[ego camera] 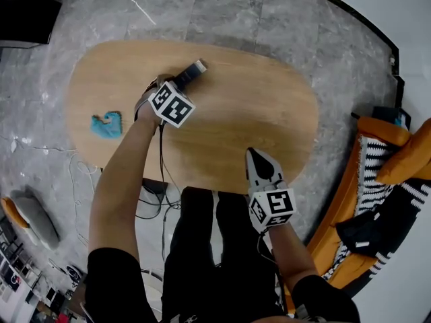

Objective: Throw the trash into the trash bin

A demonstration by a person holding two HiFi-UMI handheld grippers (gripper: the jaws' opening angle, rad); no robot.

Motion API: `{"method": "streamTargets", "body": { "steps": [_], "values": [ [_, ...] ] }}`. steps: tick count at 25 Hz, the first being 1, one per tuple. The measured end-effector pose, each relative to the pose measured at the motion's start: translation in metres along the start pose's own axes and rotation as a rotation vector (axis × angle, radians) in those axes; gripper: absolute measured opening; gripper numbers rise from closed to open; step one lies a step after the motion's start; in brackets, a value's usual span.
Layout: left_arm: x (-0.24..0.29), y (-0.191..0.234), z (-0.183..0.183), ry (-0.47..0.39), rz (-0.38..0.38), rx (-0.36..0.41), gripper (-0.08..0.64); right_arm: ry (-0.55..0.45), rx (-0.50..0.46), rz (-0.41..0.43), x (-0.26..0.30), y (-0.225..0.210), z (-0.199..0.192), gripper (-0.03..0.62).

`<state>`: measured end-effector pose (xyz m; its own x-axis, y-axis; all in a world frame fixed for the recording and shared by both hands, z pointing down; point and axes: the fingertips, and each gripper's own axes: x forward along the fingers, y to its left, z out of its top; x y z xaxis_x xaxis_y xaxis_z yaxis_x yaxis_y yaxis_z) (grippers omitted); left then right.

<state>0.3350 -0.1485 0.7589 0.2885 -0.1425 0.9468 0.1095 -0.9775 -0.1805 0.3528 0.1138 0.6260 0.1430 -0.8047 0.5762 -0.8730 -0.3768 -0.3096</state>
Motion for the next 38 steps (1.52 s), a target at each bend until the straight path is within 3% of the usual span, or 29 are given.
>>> {"method": "streamTargets", "body": {
  "steps": [5, 12, 17, 22, 28, 38],
  "values": [
    [-0.027, 0.001, 0.004, -0.057, 0.075, 0.05, 0.193, -0.005, -0.019, 0.006, -0.001, 0.001, 0.004, 0.011],
    [-0.098, 0.0, -0.022, -0.137, 0.196, -0.086, 0.193, -0.016, -0.067, 0.068, 0.002, 0.026, 0.021, 0.011],
    [-0.16, -0.002, -0.062, -0.166, 0.265, -0.282, 0.193, -0.009, -0.13, 0.147, 0.014, 0.061, 0.032, 0.011],
    [-0.209, -0.014, -0.131, -0.137, 0.352, -0.46, 0.193, 0.0, -0.19, 0.244, 0.025, 0.112, 0.043, 0.011],
    [-0.246, -0.046, -0.238, -0.085, 0.412, -0.76, 0.193, 0.036, -0.276, 0.374, 0.036, 0.18, 0.036, 0.011],
    [-0.26, -0.155, -0.42, 0.072, 0.437, -1.242, 0.193, 0.153, -0.413, 0.58, 0.04, 0.286, -0.006, 0.011]
  ]
}}
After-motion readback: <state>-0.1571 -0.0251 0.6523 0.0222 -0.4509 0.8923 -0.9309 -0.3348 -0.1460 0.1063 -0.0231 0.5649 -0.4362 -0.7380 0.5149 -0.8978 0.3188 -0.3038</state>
